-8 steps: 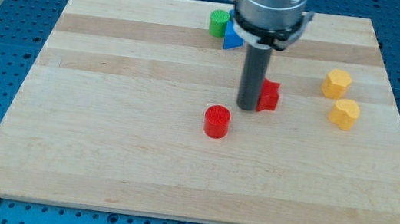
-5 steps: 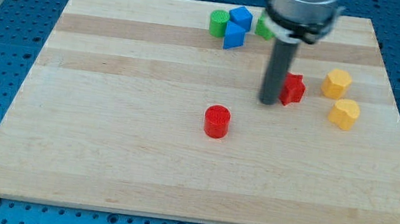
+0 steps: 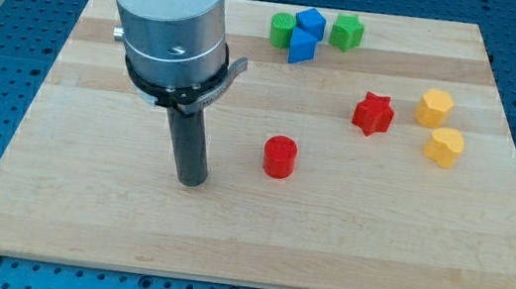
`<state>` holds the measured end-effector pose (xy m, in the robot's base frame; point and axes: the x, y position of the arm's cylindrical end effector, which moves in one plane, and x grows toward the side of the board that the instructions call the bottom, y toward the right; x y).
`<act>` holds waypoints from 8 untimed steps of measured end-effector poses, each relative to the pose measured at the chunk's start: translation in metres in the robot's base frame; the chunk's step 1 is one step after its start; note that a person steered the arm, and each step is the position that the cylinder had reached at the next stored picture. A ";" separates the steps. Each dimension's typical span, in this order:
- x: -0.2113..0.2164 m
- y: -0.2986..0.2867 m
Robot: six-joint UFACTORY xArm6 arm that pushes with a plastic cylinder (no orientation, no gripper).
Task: Move the red circle to the red star
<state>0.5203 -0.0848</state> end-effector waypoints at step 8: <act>-0.071 0.112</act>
